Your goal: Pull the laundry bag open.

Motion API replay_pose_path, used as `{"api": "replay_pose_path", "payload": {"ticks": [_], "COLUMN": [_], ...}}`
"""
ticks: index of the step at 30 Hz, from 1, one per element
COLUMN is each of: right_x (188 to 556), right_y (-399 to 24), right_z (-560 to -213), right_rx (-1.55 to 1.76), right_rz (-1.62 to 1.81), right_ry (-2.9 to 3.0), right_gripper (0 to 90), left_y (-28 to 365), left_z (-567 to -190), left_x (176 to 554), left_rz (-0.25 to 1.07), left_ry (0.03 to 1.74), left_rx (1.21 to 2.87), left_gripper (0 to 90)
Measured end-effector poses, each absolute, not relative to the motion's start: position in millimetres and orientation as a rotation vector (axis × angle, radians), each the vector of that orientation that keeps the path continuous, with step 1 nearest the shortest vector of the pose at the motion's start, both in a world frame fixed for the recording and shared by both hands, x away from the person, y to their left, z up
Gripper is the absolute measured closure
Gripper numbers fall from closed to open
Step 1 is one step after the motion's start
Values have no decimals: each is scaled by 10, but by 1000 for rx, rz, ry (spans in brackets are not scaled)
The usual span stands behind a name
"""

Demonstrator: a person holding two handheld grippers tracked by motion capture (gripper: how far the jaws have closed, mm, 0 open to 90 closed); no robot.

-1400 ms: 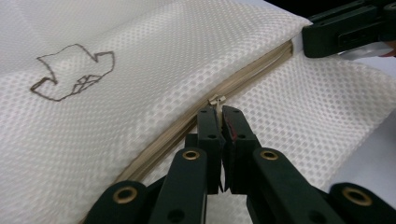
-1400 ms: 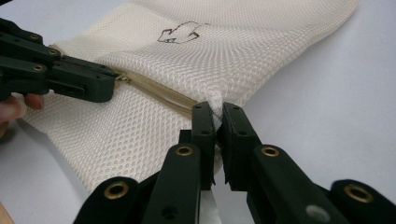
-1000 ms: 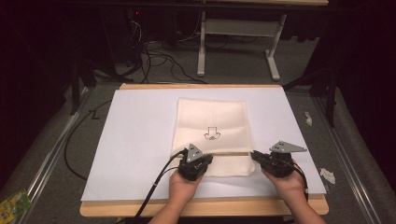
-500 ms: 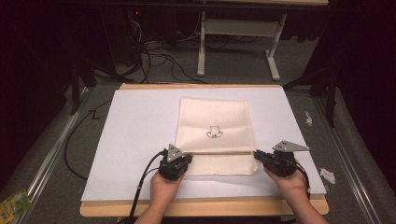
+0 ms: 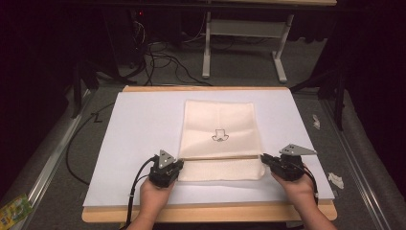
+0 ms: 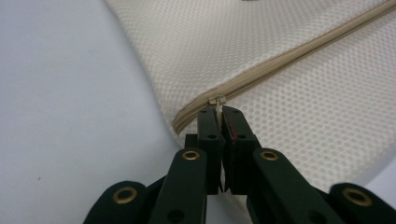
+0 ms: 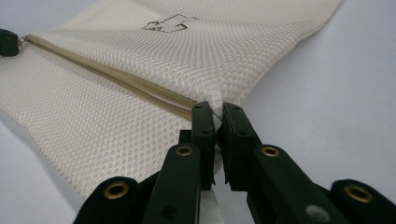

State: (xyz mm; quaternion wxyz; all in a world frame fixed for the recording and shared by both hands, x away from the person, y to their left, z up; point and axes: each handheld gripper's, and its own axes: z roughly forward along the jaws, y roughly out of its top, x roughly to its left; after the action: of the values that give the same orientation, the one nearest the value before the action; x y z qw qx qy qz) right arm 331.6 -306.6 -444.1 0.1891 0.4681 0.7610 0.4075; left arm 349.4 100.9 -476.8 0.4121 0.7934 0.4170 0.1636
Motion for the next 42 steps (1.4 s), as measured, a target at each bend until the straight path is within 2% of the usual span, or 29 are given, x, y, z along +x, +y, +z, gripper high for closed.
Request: {"api": "replay_pose_path", "payload": {"ticks": [6,17,23,25,28,29,30,32,34,37,42], "right_x": [3331,3343,3359,3359,3350,3350,3338,3330,3321,3320,3321], "right_y": [-3091,-3097,-3105,-3112,-3154,-3154,-3170,-3168,-3171,-3169,-3195], "right_z": [-4465,-4489,-4627,-4649,-4632,-4632,-4604,-4585,-4542,-4524,-4496], "right_rx": [1333,1339,1389,1400,1412,1412,1405,1414,1387,1392,1385], "right_rz": [1133,1122,1053,1051,1099,1099,1123,1139,1163,1173,1199], "right_ry": [2142,2145,2204,2202,2171,2171,2161,2147,2133,2120,2089], "right_gripper": [858,856,836,801,718,718,657,639,568,534,418], "left_y": [1133,1103,1085,1089,1109,1109,1118,1120,1120,1123,1146], "left_z": [-4785,-4812,-4821,-4818,-4818,-4818,-4813,-4811,-4803,-4791,-4734], "left_x": [3486,3470,3473,3470,3474,3474,3473,3472,3466,3465,3467], "left_rz": [422,421,420,419,409,409,403,405,411,416,438], "left_ry": [1083,1059,1054,1049,1055,1055,1055,1054,1054,1051,1024], "left_rx": [1979,2010,2026,2021,1993,1993,1982,1978,1962,1953,1910], "left_gripper": [875,874,870,864,771,761,741,724,664,619,535]}}
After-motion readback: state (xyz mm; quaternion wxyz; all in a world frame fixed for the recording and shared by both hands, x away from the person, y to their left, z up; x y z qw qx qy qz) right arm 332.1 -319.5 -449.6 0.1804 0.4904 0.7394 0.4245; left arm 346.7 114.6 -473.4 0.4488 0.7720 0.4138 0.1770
